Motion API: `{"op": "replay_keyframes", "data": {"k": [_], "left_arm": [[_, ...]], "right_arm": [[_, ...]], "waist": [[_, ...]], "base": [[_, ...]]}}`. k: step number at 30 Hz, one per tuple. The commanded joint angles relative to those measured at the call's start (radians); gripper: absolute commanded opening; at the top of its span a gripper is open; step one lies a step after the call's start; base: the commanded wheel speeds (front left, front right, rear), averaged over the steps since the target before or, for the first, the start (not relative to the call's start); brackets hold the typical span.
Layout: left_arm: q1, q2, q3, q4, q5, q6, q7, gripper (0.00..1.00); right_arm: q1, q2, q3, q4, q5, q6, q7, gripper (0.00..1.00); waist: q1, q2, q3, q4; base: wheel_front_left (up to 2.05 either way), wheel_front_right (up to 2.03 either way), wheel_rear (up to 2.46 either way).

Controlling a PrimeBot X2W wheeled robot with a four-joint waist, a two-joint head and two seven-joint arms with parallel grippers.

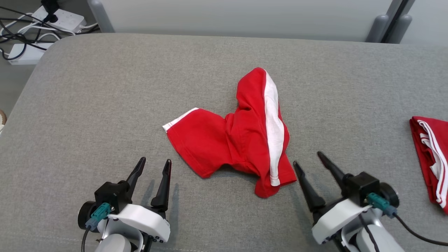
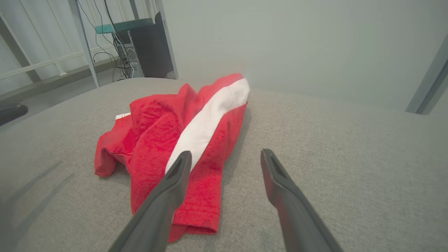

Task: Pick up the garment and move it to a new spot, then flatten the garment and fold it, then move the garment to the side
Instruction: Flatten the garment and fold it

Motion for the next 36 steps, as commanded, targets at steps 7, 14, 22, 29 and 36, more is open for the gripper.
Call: {"op": "replay_keyframes", "data": {"k": [7,14,22,29,36], "left_arm": [[-0.019,-0.013,0.064,-0.008,0.030,-0.030,-0.010,1.00],[-0.026,-0.030,0.089,0.007,0.046,-0.051,-0.010,1.00],[-0.037,-0.043,0.115,0.015,0.059,-0.069,-0.010,1.00],[-0.047,-0.050,0.128,0.006,0.076,-0.081,-0.010,1.00],[-0.066,-0.054,0.122,0.001,0.107,-0.086,-0.010,1.00]], "right_arm": [[0.012,-0.014,0.131,0.009,0.112,0.004,0.015,1.00],[-0.031,-0.021,0.177,0.077,0.157,0.004,0.011,0.94],[-0.092,-0.016,0.220,0.164,0.155,0.004,0.005,0.40],[-0.140,0.006,0.324,0.149,0.204,0.004,-0.005,0.00],[-0.262,0.026,0.536,0.051,0.309,0.004,-0.005,0.00]], "waist": [[0.0000,0.0000,0.013,0.022],[0.0000,0.0000,0.026,0.039],[0.0000,0.0000,0.044,0.061],[0.0000,0.0000,0.053,0.078],[0.0000,0.0000,0.051,0.104]], "base": [[0.00,0.00,0.00],[0.00,0.00,0.00],[0.00,0.00,0.00],[0.00,0.00,0.00],[0.00,0.00,0.00]]}}
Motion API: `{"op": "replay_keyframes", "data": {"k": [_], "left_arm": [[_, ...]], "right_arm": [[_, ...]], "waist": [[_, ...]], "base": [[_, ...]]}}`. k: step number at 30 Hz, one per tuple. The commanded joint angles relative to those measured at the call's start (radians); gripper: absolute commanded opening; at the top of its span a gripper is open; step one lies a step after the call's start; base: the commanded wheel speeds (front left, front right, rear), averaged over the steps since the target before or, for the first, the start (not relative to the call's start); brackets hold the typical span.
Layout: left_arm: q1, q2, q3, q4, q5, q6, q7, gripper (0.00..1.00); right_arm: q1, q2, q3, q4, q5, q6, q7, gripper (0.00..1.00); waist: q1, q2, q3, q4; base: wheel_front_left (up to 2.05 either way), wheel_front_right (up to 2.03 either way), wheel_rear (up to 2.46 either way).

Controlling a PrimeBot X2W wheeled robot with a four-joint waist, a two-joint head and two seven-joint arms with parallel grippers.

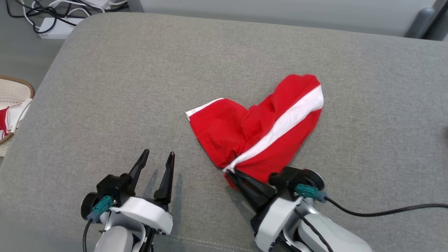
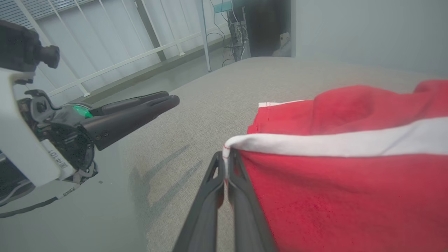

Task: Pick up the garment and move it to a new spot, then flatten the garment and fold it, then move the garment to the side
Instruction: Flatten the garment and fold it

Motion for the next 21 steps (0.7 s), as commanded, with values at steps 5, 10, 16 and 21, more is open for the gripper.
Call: {"op": "replay_keyframes", "data": {"k": [5,10,16,21], "left_arm": [[-0.058,0.008,0.014,-0.032,0.024,-0.010,-0.010,1.00],[-0.064,0.006,-0.008,-0.032,0.025,-0.012,-0.010,1.00],[-0.064,0.006,-0.032,-0.030,0.002,0.001,-0.010,1.00],[-0.067,0.006,-0.047,-0.030,-0.011,0.008,-0.010,1.00]], "right_arm": [[-0.116,0.029,0.136,-0.014,0.054,0.004,-0.004,0.00],[-0.228,0.046,0.220,0.041,0.088,0.004,-0.018,0.00],[-0.345,0.063,0.258,0.147,0.107,0.004,-0.033,0.00],[-0.380,0.068,0.320,0.243,0.171,0.004,-0.029,0.25]], "waist": [[0.0000,0.0000,-0.002,0.039],[0.0000,0.0000,0.000,0.090],[0.0000,0.0000,0.003,0.155],[0.0000,0.0000,0.013,0.188]], "base": [[0.00,0.00,0.00],[0.00,0.00,0.00],[0.00,0.00,0.00],[0.00,0.00,0.00]]}}
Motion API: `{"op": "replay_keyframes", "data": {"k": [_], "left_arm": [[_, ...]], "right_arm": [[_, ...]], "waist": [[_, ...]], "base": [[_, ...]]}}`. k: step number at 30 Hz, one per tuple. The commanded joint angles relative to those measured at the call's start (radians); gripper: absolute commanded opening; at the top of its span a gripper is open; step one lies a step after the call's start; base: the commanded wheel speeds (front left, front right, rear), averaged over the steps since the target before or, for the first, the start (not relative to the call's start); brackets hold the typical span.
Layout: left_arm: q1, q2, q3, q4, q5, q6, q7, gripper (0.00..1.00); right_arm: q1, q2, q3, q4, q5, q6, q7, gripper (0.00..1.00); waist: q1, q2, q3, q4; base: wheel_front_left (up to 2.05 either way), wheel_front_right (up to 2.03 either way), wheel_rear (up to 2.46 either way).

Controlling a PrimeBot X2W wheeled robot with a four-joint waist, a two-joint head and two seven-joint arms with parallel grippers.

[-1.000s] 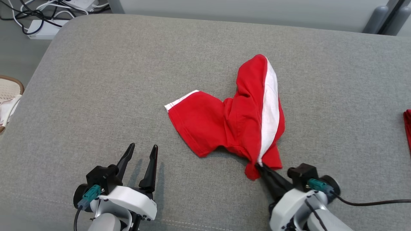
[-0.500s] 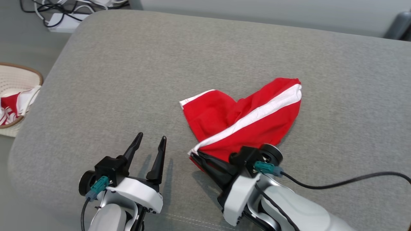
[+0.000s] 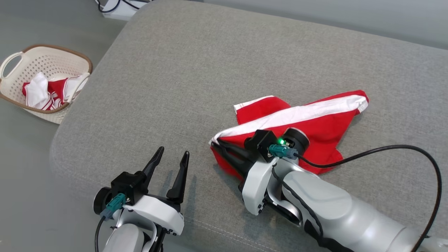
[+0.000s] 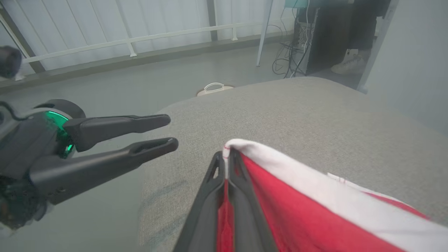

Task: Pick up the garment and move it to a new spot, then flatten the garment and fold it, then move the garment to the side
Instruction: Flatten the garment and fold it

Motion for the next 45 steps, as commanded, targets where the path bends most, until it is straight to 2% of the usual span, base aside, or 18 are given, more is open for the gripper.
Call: {"op": "replay_keyframes", "data": {"k": [1,2,7,12,19,27,28,30,31,32,33,35,38,45], "left_arm": [[-0.038,0.010,0.026,-0.022,-0.006,0.012,-0.010,1.00],[-0.038,0.010,0.026,-0.022,-0.009,0.014,-0.010,1.00],[-0.047,0.010,0.031,-0.022,-0.019,0.014,-0.010,1.00],[-0.066,0.010,0.024,-0.009,-0.053,0.004,-0.010,1.00],[-0.084,0.010,-0.017,0.058,-0.123,-0.003,-0.010,1.00],[-0.104,0.015,-0.029,0.177,-0.147,0.005,-0.007,1.00],[-0.117,0.028,-0.038,0.213,-0.136,0.003,-0.005,0.76],[-0.130,0.037,-0.043,0.247,-0.136,-0.002,-0.004,0.54],[-0.137,0.042,-0.045,0.260,-0.136,-0.004,-0.004,0.52],[-0.143,0.048,-0.043,0.272,-0.137,-0.006,-0.005,0.56],[-0.148,0.056,-0.047,0.285,-0.133,-0.008,-0.005,0.65],[-0.157,0.062,-0.051,0.306,-0.135,-0.013,-0.006,0.76],[-0.171,0.075,-0.069,0.337,-0.122,-0.017,-0.007,0.99],[-0.199,0.082,-0.101,0.376,-0.121,-0.026,-0.009,1.00]], "right_arm": [[0.005,0.023,0.017,-0.007,0.040,0.004,-0.007,0.63],[0.007,0.023,0.028,-0.003,0.066,0.004,-0.002,1.00],[-0.006,0.016,0.058,0.028,0.122,0.004,-0.008,1.00],[-0.001,-0.046,0.041,0.008,0.147,0.004,-0.019,1.00],[0.058,-0.131,-0.114,-0.066,0.089,0.004,-0.020,1.00],[0.137,-0.156,-0.250,-0.117,0.006,0.004,-0.020,1.00],[0.151,-0.154,-0.274,-0.127,-0.012,0.004,-0.020,1.00],[0.162,-0.153,-0.293,-0.137,-0.032,0.004,-0.021,1.00],[0.168,-0.152,-0.299,-0.139,-0.038,0.004,-0.021,1.00],[0.172,-0.151,-0.305,-0.142,-0.045,0.004,-0.021,1.00],[0.177,-0.149,-0.311,-0.144,-0.052,0.004,-0.021,1.00],[0.184,-0.147,-0.322,-0.148,-0.063,0.004,-0.021,1.00],[0.192,-0.148,-0.336,-0.154,-0.073,0.004,-0.021,1.00],[0.198,-0.143,-0.352,-0.164,-0.093,0.004,-0.021,1.00]], "waist": [[0.0000,-0.0001,0.007,0.005],[0.0000,-0.0001,0.010,0.002],[0.0000,-0.0001,0.017,-0.048],[0.0000,-0.0001,0.017,-0.121],[0.0000,-0.0001,0.006,-0.203],[0.0000,-0.0001,0.002,-0.232],[0.0000,-0.0001,0.006,-0.241],[0.0000,-0.0001,0.009,-0.247],[0.0000,-0.0001,0.011,-0.250],[0.0000,-0.0001,0.012,-0.253],[0.0000,-0.0001,0.014,-0.255],[0.0000,-0.0001,0.017,-0.257],[0.0000,-0.0001,0.022,-0.258],[0.0000,-0.0001,0.034,-0.260]], "base": [[0.00,0.00,0.00],[0.00,0.00,0.00],[0.00,0.00,0.00],[0.00,0.00,0.00],[0.00,0.00,0.00],[0.00,0.00,0.00],[0.00,0.00,0.00],[0.00,0.00,0.00],[0.00,0.00,0.00],[0.00,0.00,0.00],[0.00,0.00,0.00],[0.00,0.00,0.00],[0.00,0.00,0.00],[0.00,0.00,0.00]]}}
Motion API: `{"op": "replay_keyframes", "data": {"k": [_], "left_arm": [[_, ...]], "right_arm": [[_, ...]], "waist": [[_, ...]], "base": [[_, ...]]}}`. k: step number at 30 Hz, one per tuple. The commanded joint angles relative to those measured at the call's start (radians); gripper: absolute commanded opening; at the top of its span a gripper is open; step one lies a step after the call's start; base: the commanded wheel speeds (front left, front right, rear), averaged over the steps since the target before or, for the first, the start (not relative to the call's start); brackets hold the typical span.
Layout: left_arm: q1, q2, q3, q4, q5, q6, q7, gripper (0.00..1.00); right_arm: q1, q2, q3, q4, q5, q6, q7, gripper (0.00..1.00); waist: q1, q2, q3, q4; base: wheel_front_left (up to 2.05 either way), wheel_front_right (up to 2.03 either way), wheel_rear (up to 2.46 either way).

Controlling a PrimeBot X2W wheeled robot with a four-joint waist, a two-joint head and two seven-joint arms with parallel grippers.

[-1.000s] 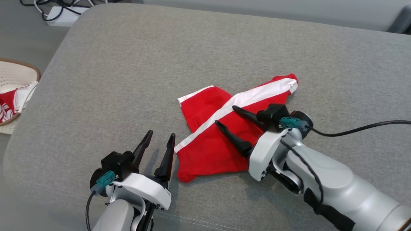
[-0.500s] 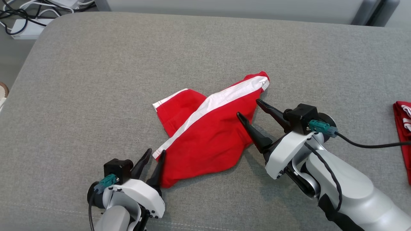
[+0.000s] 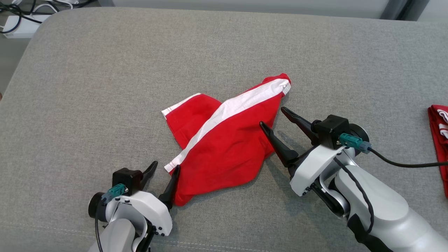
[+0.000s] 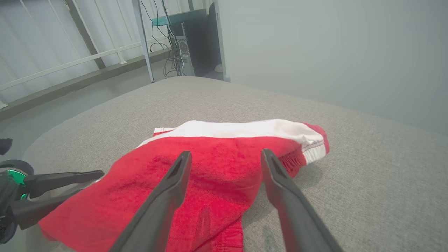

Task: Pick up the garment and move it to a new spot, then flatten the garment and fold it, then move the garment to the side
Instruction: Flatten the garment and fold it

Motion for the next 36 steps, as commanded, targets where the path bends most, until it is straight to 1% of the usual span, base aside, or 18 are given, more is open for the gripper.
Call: {"op": "replay_keyframes", "data": {"k": [1,3,8,10,12,13,17,19,21,22,25,29,32,36], "left_arm": [[-0.037,0.026,0.024,-0.008,0.003,-0.003,-0.012,1.00],[-0.045,0.026,0.015,-0.002,0.007,-0.004,-0.012,0.97],[-0.060,0.030,-0.022,0.014,0.017,-0.006,-0.013,0.76],[-0.065,0.033,-0.033,0.012,0.017,-0.007,-0.013,0.59],[-0.068,0.035,-0.044,0.010,0.016,-0.007,-0.013,0.22],[-0.069,0.037,-0.048,0.004,0.019,-0.007,-0.013,0.00],[-0.065,0.038,-0.055,-0.027,0.014,-0.008,-0.013,0.00],[-0.061,0.044,-0.037,-0.069,0.014,-0.006,-0.013,0.00],[-0.053,0.054,-0.007,-0.126,0.020,0.009,-0.013,0.00],[-0.053,0.054,-0.007,-0.126,0.020,0.009,-0.013,0.00],[-0.030,0.073,0.031,-0.219,0.043,0.032,-0.013,0.00],[0.005,0.108,0.073,-0.309,0.069,0.058,-0.013,0.00],[0.029,0.133,0.097,-0.349,0.077,0.066,-0.013,0.00],[0.051,0.149,0.107,-0.375,0.080,0.063,-0.013,0.00]], "right_arm": [[0.023,0.011,-0.002,-0.023,-0.012,0.004,-0.013,1.00],[0.024,0.012,-0.008,-0.026,-0.016,0.004,-0.013,1.00],[0.026,0.010,-0.027,-0.027,-0.022,0.004,-0.013,1.00],[0.025,0.006,-0.037,-0.029,-0.026,0.004,-0.013,1.00],[0.022,0.001,-0.051,-0.030,-0.033,0.004,-0.013,1.00],[0.023,0.000,-0.061,-0.030,-0.033,0.004,-0.013,1.00],[0.026,-0.016,-0.106,-0.024,-0.038,0.004,-0.013,1.00],[0.024,-0.031,-0.131,-0.016,-0.037,0.004,-0.013,1.00],[0.022,-0.048,-0.158,-0.003,-0.037,0.004,-0.013,1.00],[0.022,-0.048,-0.158,-0.003,-0.037,0.004,-0.013,1.00],[0.024,-0.073,-0.193,0.031,-0.031,0.004,-0.013,1.00],[0.032,-0.091,-0.221,0.075,-0.009,0.004,-0.013,1.00],[0.044,-0.085,-0.220,0.090,0.023,0.004,-0.013,1.00],[0.050,-0.067,-0.220,0.082,0.096,0.004,-0.013,1.00]], "waist": [[0.0000,-0.0001,0.002,-0.001],[0.0000,-0.0001,0.006,-0.002],[0.0000,-0.0001,0.012,-0.007],[0.0000,-0.0001,0.013,-0.009],[0.0000,-0.0001,0.014,-0.010],[0.0000,-0.0001,0.013,-0.010],[0.0000,-0.0001,0.007,-0.002],[0.0000,-0.0001,0.006,0.007],[0.0000,-0.0001,0.003,0.021],[0.0000,-0.0001,0.003,0.021],[0.0000,-0.0001,0.000,0.048],[0.0000,-0.0001,0.001,0.086],[0.0000,-0.0001,0.006,0.111],[0.0000,-0.0001,0.024,0.134]], "base": [[0.00,0.00,0.00],[0.00,0.00,0.00],[0.00,0.00,0.00],[0.00,0.00,0.00],[0.00,0.00,0.00],[0.00,0.00,0.00],[0.00,0.00,0.00],[0.00,0.00,0.00],[0.00,0.00,0.00],[0.00,0.00,0.00],[0.00,0.00,0.00],[0.00,0.00,0.00],[0.00,0.00,0.00],[0.00,0.00,0.00]]}}
